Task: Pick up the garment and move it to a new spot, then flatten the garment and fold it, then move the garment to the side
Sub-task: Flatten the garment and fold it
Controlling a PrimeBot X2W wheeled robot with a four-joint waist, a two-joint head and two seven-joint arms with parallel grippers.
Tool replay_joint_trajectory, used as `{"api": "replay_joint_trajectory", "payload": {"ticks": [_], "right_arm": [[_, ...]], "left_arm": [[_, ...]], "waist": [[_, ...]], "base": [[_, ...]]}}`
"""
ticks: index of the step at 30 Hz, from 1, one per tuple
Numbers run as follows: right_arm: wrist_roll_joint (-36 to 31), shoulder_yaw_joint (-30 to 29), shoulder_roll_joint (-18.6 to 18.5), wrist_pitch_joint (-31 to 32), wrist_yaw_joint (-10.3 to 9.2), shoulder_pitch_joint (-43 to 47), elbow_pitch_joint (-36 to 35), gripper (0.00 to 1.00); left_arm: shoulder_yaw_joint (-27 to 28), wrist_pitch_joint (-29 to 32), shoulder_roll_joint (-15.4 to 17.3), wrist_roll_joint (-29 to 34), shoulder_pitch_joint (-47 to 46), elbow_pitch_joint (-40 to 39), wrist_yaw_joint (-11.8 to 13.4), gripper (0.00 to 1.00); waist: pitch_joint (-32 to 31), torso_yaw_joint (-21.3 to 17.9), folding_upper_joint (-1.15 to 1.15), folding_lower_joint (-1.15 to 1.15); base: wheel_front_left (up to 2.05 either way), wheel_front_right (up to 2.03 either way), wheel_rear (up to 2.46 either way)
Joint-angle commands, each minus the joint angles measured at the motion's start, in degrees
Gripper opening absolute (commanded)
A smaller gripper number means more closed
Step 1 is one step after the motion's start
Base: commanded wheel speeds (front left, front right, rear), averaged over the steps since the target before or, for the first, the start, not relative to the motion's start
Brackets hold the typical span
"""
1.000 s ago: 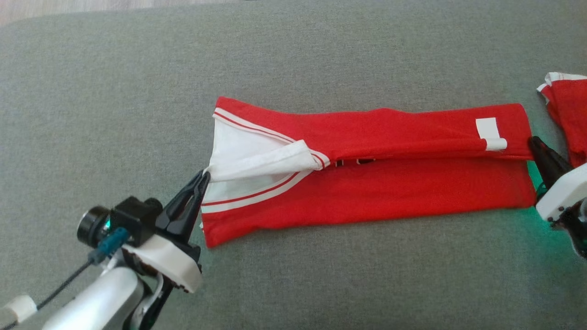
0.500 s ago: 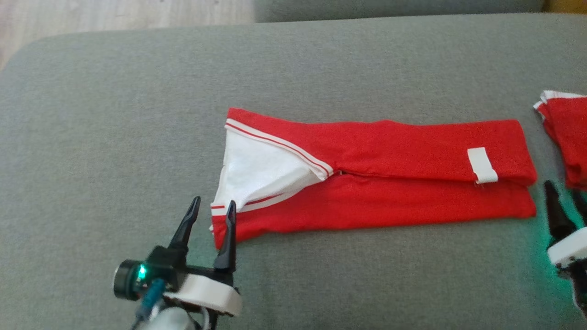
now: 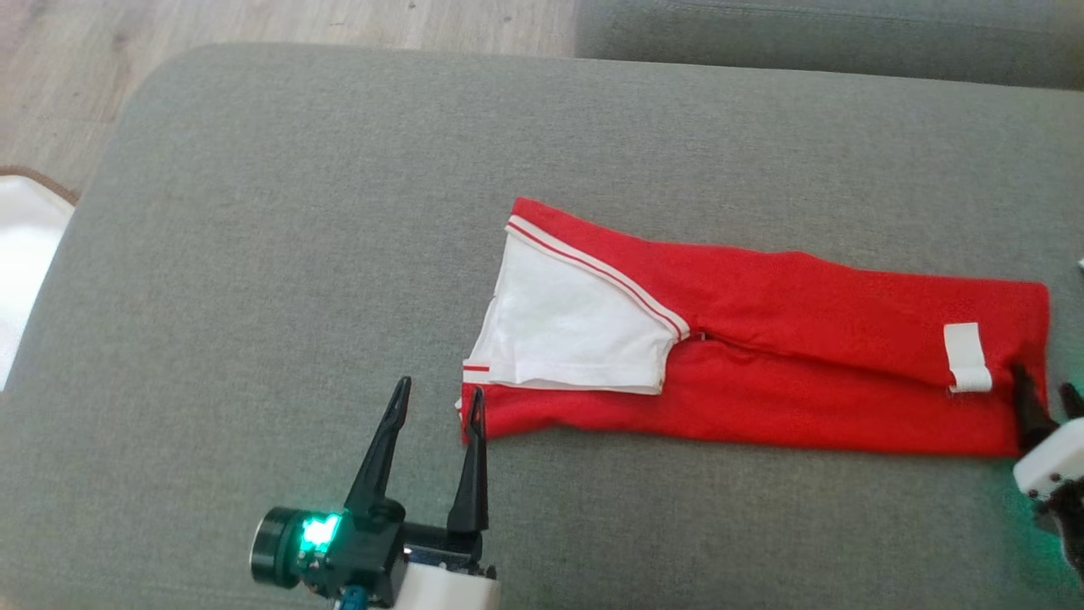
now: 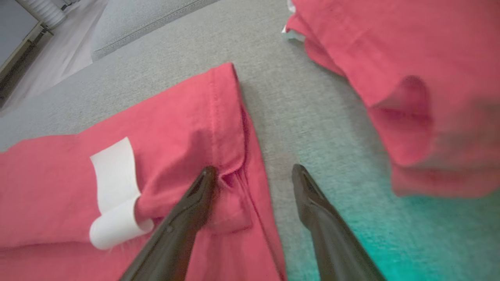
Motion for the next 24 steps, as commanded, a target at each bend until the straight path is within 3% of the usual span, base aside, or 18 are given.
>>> {"api": "replay_joint_trajectory", "payload": {"ticks": [1,2,3,4,10,17,20,24], "right_arm": [[-0.43,1.52,0.21,1.76,-0.04,-0.35,-0.71,1.0],[-0.4,1.73,0.73,2.48,-0.04,-0.15,-0.97,0.96],[-0.42,1.79,1.04,2.82,-0.04,0.08,-1.26,0.52],[-0.48,1.69,1.2,2.9,-0.04,0.31,-1.52,0.0],[-0.4,-0.87,0.16,1.54,-0.04,1.38,-2.9,0.0],[-0.64,-3.83,-4.65,2.18,-0.04,2.04,-5.08,0.0],[1.18,-5.9,-6.83,4.06,-0.04,2.39,-8.69,0.0],[5.31,-7.23,-5.64,6.32,-0.04,2.66,-16.41,0.0]], "left_arm": [[2.62,-0.53,-0.68,1.18,-0.64,-1.83,-0.59,1.0],[3.04,-0.53,-1.02,1.73,-0.47,-1.78,-0.92,1.0],[3.49,-0.53,-1.36,2.19,-0.28,-1.74,-1.25,1.0],[3.95,-0.53,-1.68,2.56,-0.06,-1.66,-1.57,1.0],[6.88,-0.53,-2.83,4.41,1.22,-1.4,-3.27,1.0],[8.73,-0.53,-3.76,5.59,2.13,-0.97,-5.18,1.0],[9.62,-0.53,-4.28,6.18,2.51,-0.42,-6.29,1.0],[10.31,-0.53,-4.76,6.68,2.82,0.06,-7.21,1.0]], "waist": [[0.12,0.35,0.0,0.01],[0.15,0.4,0.0,0.01],[0.15,0.4,0.0,0.01],[0.12,0.36,0.0,0.01],[-0.59,-0.97,0.0,0.01],[-1.22,-2.96,0.0,0.01],[-1.59,-3.76,0.0,0.01],[-2.1,-4.0,0.0,0.01]], "base": [[0.0,0.0,0.0],[0.0,0.0,0.0],[0.0,0.0,0.0],[0.0,0.0,0.0],[0.0,0.0,0.0],[0.0,0.0,0.0],[0.0,0.0,0.0],[0.0,0.0,0.0]]}}
